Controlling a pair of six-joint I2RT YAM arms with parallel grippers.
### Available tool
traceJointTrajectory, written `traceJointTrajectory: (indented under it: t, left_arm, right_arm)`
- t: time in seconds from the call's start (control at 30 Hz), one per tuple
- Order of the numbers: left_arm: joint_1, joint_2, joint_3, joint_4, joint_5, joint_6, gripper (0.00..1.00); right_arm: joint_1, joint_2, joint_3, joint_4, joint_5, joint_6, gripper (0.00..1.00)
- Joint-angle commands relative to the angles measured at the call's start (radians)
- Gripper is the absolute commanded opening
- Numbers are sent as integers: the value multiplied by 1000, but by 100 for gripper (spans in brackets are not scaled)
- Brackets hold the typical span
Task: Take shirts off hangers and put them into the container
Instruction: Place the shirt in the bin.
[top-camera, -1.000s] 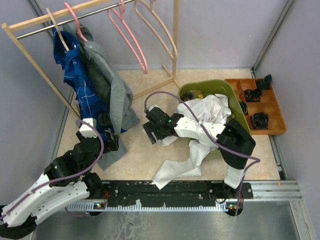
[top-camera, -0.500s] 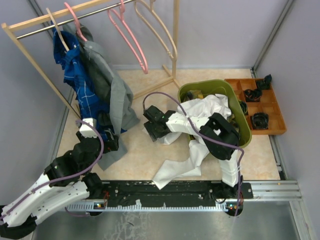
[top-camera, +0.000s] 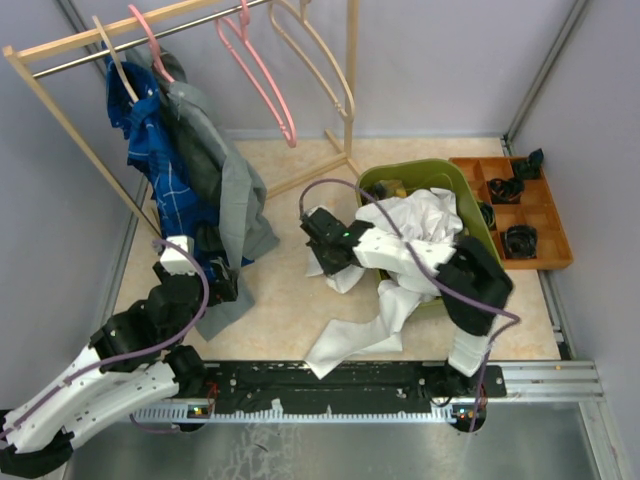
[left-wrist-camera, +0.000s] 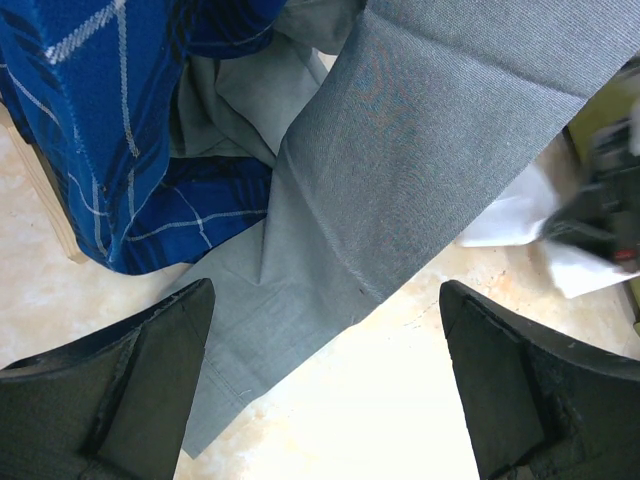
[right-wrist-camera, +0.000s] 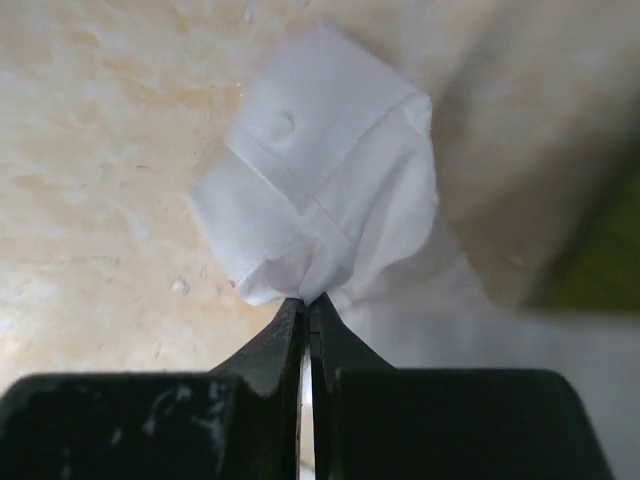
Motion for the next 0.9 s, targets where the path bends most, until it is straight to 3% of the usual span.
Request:
traceJointTrajectory:
  t: [0.0, 0.23, 0.47, 0.67, 0.87]
  left_arm:
    - [5, 6, 19, 6, -9, -3, 99]
    - [5, 11, 17, 13, -2, 4, 99]
    - [7, 20, 18, 15, 0, 6, 99]
    - [7, 13, 18, 13, -4, 3, 99]
    - [7, 19, 18, 15, -2, 5, 99]
  right_arm:
    - [5, -394, -27, 29, 175, 9, 0]
    - [-63, -827, -178, 106, 533, 0, 0]
    - [-327, -861, -184, -66, 584, 23, 0]
    - [-359, -838, -209, -72, 510, 83, 1]
    - [-359, -778, -229, 60, 114, 43, 10]
